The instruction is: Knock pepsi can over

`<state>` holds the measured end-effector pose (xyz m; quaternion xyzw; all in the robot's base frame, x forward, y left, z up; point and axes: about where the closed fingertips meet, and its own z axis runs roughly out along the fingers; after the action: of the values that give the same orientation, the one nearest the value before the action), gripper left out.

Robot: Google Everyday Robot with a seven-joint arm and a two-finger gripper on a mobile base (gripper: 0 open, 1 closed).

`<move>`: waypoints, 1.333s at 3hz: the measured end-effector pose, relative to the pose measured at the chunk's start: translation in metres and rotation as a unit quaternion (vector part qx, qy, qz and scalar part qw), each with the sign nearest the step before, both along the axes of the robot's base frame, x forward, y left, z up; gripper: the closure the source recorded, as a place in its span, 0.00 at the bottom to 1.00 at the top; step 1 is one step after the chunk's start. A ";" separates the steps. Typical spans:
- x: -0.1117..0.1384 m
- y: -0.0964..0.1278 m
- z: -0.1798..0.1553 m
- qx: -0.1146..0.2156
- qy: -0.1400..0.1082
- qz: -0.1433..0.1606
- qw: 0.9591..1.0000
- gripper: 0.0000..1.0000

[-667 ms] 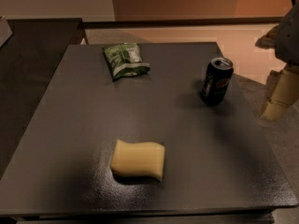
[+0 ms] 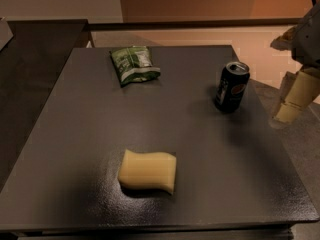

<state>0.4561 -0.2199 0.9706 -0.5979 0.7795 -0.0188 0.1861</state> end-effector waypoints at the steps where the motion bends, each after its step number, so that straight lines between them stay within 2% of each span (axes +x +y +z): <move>1: 0.025 -0.003 -0.006 0.045 -0.014 0.006 0.999 0.00; 2: 0.051 -0.005 -0.010 0.091 -0.027 0.016 0.995 0.00; 3: 0.076 -0.002 -0.018 0.136 -0.036 0.030 0.990 0.00; 4: 0.097 -0.002 -0.029 0.168 -0.033 0.036 0.985 0.00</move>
Offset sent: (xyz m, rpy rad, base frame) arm 0.0835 -0.0102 -0.0143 0.3050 -0.0869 0.0528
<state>0.5528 -0.2220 0.9412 -0.5852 0.7427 0.0998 0.3097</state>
